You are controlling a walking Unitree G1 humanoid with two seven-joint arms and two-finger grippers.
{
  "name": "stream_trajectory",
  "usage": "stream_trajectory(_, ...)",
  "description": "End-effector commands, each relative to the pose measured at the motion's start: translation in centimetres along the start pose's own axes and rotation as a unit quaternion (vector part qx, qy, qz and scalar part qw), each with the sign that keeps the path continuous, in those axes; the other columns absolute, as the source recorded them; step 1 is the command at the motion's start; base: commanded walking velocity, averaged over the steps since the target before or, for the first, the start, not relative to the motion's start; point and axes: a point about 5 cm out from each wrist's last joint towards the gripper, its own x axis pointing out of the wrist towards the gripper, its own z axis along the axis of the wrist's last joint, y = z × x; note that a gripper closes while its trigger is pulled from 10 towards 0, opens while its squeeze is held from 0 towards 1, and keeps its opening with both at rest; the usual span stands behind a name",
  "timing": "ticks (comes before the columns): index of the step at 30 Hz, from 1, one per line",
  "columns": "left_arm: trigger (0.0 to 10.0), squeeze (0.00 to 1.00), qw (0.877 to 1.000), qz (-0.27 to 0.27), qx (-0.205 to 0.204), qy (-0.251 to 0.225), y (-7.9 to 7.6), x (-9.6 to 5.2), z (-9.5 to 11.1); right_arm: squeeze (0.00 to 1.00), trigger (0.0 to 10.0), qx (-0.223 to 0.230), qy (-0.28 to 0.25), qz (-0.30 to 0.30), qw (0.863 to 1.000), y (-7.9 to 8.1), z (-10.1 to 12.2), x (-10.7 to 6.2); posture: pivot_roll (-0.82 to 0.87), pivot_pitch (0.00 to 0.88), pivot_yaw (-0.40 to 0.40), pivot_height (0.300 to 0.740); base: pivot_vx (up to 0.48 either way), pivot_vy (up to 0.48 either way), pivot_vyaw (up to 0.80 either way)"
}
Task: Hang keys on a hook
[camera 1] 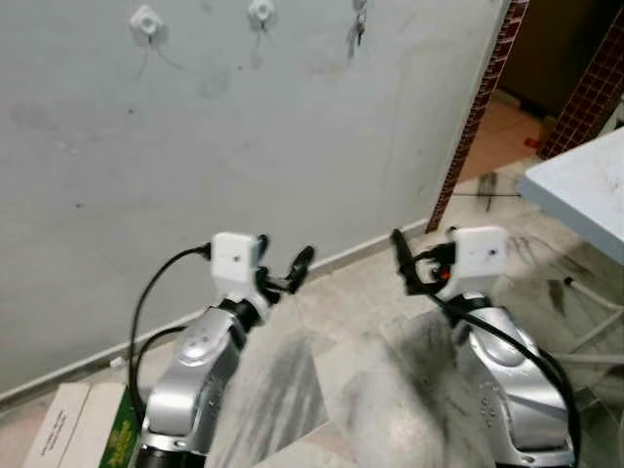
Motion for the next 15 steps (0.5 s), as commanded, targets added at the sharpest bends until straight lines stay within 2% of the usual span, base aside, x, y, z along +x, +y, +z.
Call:
stream_trajectory(1, 10.0, 0.00, 1.000, -0.010, -0.002, 0.000, -0.77, 0.19, -0.04, 0.00, 10.0, -0.004, -0.002, -0.012, 1.000, -0.63, 0.13, -0.05, -0.09, 0.105, 0.059, 0.740, 0.000, 0.000, 0.00)
stream_trajectory(4, 10.0, 0.00, 1.000, -0.014, -0.001, -0.002, -0.92, 0.28, 0.04, 0.00, 10.0, -0.004, -0.002, -0.013, 1.000, -0.65, 0.17, 0.06, -0.09, 0.105, 0.059, 0.740, 0.000, 0.000, -0.30)
stream_trajectory(15, 10.0, 0.00, 1.000, -0.020, 0.000, -0.002, -1.05, 0.46, 0.06, 0.00, 10.0, -0.008, -0.001, -0.011, 1.000, -0.66, 0.20, 0.14, -0.10, 0.101, 0.057, 0.740, 0.000, 0.000, -0.78)
